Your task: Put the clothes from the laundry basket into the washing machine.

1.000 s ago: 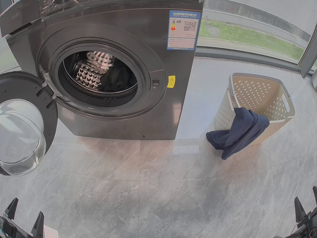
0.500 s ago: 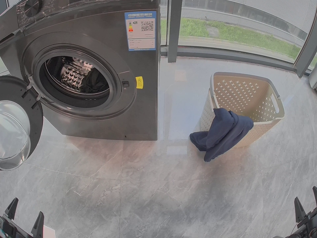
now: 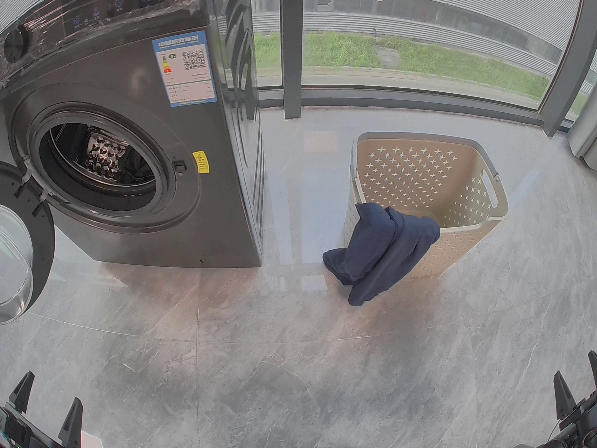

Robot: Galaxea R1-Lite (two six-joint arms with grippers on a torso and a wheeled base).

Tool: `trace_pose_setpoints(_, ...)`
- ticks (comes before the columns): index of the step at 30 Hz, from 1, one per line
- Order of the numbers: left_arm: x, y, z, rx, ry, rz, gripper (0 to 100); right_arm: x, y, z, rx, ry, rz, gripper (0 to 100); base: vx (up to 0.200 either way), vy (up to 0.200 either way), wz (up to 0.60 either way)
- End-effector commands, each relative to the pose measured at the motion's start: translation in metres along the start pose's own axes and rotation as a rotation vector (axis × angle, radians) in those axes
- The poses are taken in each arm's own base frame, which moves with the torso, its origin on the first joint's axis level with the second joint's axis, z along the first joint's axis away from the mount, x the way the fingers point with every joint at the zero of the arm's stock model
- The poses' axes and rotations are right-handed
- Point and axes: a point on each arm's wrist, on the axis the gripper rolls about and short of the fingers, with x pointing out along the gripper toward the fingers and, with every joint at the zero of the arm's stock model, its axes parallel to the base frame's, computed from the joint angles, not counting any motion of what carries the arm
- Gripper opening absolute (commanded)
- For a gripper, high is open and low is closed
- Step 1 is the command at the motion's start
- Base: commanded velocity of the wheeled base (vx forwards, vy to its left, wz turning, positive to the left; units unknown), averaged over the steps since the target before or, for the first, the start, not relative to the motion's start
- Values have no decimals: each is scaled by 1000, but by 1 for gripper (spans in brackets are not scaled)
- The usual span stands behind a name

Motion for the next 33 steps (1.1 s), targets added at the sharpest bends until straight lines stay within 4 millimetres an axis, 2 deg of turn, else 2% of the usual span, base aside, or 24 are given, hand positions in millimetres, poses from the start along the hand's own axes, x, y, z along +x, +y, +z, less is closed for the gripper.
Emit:
trace_pose_setpoints(1, 0, 0, -5, 4, 7, 0, 100, 0, 0, -5, -1, 2, 2, 100, 200, -200, 0)
trace_pose_setpoints(5, 0, 0, -5, 1, 7, 0, 100, 0, 0, -5, -1, 2, 2, 100, 50, -200, 0)
trace_pose_setpoints(14, 0, 0, -5, 0, 7, 1, 100, 0, 0, -5, -1, 2, 2, 100, 0, 0, 0)
trace_pose_setpoints(29, 0, 0, -5, 1, 7, 1, 100, 0, 0, -5, -3, 2, 1, 100, 0, -200, 0)
trace_pose_setpoints(33, 0, 0, -5, -2, 7, 1, 100, 0, 0, -5, -3, 2, 2, 100, 0, 0, 0)
